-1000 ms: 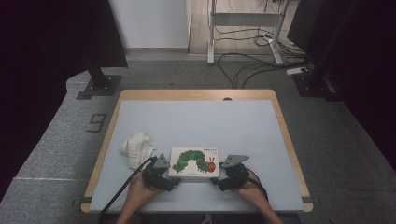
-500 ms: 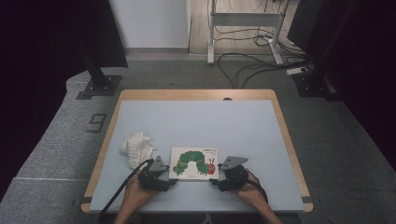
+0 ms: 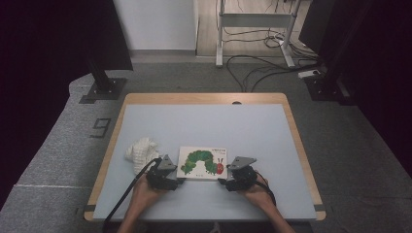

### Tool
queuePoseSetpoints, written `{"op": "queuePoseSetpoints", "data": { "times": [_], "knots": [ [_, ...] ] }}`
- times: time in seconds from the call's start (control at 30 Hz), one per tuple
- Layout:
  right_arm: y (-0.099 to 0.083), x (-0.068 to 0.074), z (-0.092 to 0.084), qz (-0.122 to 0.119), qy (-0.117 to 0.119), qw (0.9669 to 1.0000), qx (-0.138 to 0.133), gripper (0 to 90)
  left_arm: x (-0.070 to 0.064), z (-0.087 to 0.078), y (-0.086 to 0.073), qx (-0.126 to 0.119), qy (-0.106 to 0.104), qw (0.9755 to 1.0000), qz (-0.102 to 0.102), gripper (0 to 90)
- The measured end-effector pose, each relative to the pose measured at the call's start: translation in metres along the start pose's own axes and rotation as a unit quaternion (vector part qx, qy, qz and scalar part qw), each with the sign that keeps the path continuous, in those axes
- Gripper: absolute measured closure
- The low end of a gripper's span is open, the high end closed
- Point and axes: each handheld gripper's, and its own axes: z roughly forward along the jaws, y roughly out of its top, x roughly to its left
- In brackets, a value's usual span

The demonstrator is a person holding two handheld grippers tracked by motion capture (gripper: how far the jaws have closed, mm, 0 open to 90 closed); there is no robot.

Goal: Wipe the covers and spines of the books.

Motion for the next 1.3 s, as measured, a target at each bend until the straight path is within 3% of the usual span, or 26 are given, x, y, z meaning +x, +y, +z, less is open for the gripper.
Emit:
{"op": "queuePoseSetpoints", "data": {
  "times": [0.57, 0.9, 1.13, 1.3],
  "knots": [
    [0.014, -0.027, 0.015, 0.011, -0.023, 0.9997, 0.001, 42.4, 0.026, 0.016, 0.018, -0.001, 0.015, 0.9999, -0.007, 38.6],
    [0.020, -0.035, 0.021, 0.016, -0.027, 0.9995, 0.002, 42.2, 0.034, 0.019, 0.022, -0.001, 0.019, 0.9997, -0.012, 38.3],
    [0.018, -0.037, 0.021, 0.029, -0.023, 0.9993, -0.002, 39.7, 0.038, 0.020, 0.020, -0.003, 0.027, 0.9992, -0.031, 24.9],
    [0.019, -0.038, 0.021, 0.032, -0.028, 0.9991, -0.001, 30.6, 0.039, 0.014, 0.021, -0.014, 0.020, 0.9987, -0.045, 13.9]
  ]
}}
